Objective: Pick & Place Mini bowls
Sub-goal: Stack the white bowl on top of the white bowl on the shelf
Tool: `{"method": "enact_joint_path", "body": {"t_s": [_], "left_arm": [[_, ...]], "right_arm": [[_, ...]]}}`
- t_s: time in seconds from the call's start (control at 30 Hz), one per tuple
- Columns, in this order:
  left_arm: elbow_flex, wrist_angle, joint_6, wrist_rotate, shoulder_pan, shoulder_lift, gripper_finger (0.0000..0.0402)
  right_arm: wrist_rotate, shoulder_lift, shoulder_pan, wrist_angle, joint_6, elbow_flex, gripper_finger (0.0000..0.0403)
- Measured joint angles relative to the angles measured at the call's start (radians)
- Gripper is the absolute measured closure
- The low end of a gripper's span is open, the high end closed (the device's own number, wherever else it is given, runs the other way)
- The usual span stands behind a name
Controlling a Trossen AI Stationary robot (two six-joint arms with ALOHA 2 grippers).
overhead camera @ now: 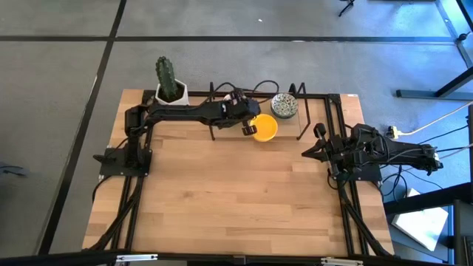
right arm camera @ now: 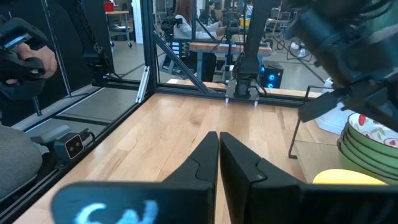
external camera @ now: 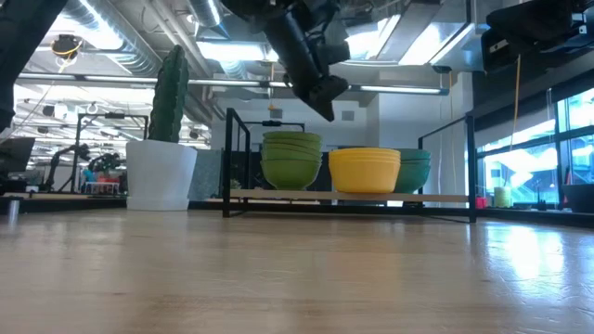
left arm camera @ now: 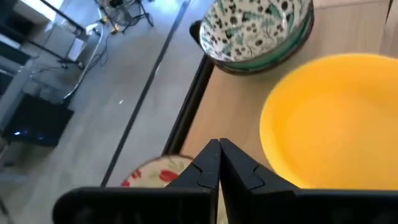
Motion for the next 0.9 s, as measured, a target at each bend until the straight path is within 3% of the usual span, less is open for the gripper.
{"method": "enact_joint_path", "body": {"t_s": [0.4, 0.9], "left_arm": [[0.0, 0.017, -0.054, 0.175, 0.117, 0.002, 0.04], [0.0, -0.024, -0.076, 0.17, 0.121, 0.003, 0.0399]], "right_arm": [[0.0, 0.0, 0.0, 0.0, 0.0, 0.0, 0.0385], [0.0, 0.0, 0.0, 0.0, 0.0, 0.0, 0.0385]]}}
